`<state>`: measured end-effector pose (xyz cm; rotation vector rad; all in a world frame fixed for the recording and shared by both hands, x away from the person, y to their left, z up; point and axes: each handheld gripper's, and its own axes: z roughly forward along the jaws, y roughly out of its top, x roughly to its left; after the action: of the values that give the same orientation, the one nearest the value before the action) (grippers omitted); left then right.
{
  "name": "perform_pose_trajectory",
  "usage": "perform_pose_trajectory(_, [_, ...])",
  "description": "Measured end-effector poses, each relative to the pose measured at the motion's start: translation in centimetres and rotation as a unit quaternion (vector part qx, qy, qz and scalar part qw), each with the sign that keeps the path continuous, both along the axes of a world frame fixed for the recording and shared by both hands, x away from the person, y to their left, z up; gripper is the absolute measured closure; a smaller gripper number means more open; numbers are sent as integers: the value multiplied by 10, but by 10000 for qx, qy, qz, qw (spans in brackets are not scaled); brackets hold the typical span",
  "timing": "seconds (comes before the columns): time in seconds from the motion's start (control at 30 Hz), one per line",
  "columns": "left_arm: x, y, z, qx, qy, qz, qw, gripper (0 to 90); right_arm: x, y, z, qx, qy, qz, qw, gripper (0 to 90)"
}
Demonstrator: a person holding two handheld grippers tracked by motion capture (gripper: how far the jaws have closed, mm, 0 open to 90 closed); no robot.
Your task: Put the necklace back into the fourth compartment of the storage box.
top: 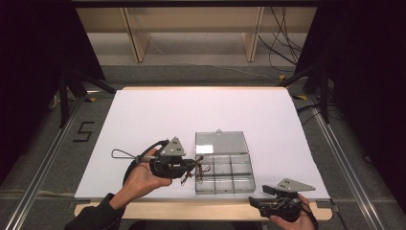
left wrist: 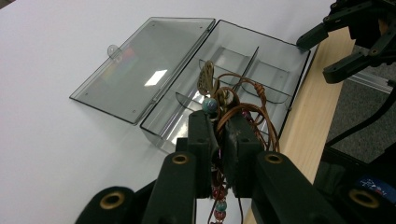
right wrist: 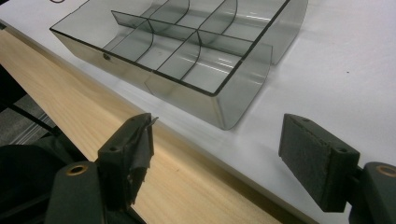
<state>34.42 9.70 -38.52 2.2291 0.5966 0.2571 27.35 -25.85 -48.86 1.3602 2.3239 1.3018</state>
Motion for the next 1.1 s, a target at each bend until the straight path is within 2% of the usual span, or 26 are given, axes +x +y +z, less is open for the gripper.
perform_pose_trajectory(0.03, [0,-2,-1,-62,29,-27,10000,814,0,0,0,0,1,1,10000,273])
perform_pose_trajectory(0.1, [-1,-5,-2,-18,34,-42,10000,814,0,0,0,3,5,3,10000,273])
perform_pose_trajectory(0.13, [0,-7,-4,-47,57,-80,9999,814,2,-1,-1,14,-121,114,9999,273])
perform_pose_trajectory(0.17, [0,-8,-4,-16,44,-85,10000,814,3,-1,-2,-9,-158,108,9998,273])
perform_pose_trajectory(0.3, [2,-13,-2,-99,53,-81,9999,814,2,-2,-1,-89,-158,66,9998,273])
perform_pose_trajectory(0.33, [2,-14,0,-88,16,-87,9999,814,3,-1,-2,-8,-157,107,9998,273])
perform_pose_trajectory(0.37, [3,-14,1,-85,0,-105,9999,814,3,-1,-2,-34,-159,101,9998,273])
perform_pose_trajectory(0.47, [3,-20,0,-188,11,-58,9998,814,2,-2,-1,-80,-143,84,9998,273])
perform_pose_trajectory(0.5, [4,-21,0,-120,-9,-103,9999,814,2,-2,0,-128,-131,69,9998,273])
perform_pose_trajectory(0.53, [4,-23,-2,-114,-5,-142,9998,814,3,-1,-2,-17,-158,97,9998,273])
perform_pose_trajectory(0.6, [3,-28,-5,-114,16,-144,9998,814,2,-2,0,-136,-148,84,9998,273])
perform_pose_trajectory(0.7, [5,-34,-11,-131,43,-156,9998,814,2,-2,-1,-67,-146,94,9998,273])
perform_pose_trajectory(0.83, [8,-42,-18,-188,108,-178,9996,814,2,-3,0,-103,-179,94,9997,273])
perform_pose_trajectory(0.9, [9,-43,-21,-109,123,-241,9996,814,2,-3,0,-119,-182,94,9997,273])
perform_pose_trajectory(0.93, [8,-43,-23,-104,146,-215,9996,813,2,-3,0,-63,-188,93,9998,273])
perform_pose_trajectory(1.1, [7,-35,-29,-50,187,-181,9996,813,2,-4,0,-118,-149,64,9998,273])
